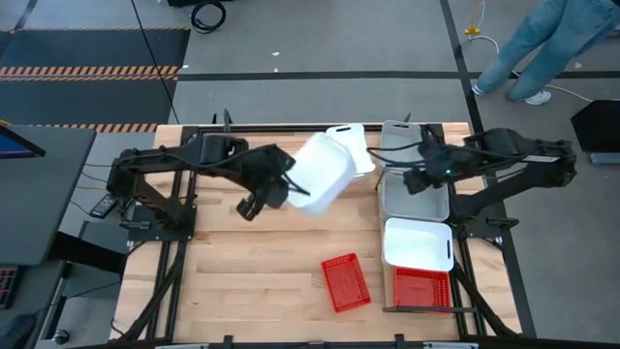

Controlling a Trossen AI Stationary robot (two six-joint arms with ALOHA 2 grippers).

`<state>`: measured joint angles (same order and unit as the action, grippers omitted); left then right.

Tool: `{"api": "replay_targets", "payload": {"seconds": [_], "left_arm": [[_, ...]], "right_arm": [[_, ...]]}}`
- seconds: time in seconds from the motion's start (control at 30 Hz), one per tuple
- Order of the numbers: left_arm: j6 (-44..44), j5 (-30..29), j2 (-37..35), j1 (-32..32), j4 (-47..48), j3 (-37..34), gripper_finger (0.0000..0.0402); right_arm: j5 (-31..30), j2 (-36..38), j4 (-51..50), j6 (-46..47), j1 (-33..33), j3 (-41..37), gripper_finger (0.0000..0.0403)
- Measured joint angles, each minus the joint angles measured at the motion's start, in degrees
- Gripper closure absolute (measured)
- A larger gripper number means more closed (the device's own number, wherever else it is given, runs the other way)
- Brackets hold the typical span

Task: Stack baskets on shelf by color
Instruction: Stack the left white bin on top of the white bin on the shelf

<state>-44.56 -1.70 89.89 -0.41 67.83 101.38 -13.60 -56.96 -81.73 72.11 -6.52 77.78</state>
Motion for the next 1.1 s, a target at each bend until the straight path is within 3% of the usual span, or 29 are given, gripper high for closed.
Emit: {"api": "replay_targets", "payload": {"seconds": [0.2,0.43,0.77,0.9,1.1], "left_arm": [[-4.03,6.31,1.12,-2.37,-7.41,0.02,0.0399],[-7.87,6.9,5.7,-3.88,-7.28,0.02,0.0399],[-13.74,10.61,9.11,-4.56,-4.66,-0.01,0.0399],[-15.48,10.95,9.77,-4.14,-3.17,-0.04,0.0399],[-16.3,11.06,10.21,-4.17,-3.48,-0.02,0.0399]], "right_arm": [[1.86,2.82,0.09,4.02,0.01,0.0,0.0249],[3.55,3.45,7.18,4.39,0.01,0.0,0.0249],[11.36,-4.59,14.82,-1.42,3.44,-0.02,0.0249],[14.24,-8.25,22.57,-4.25,5.42,0.0,0.0249],[22.07,-13.57,27.25,-5.84,7.97,0.0,0.0249]]}}
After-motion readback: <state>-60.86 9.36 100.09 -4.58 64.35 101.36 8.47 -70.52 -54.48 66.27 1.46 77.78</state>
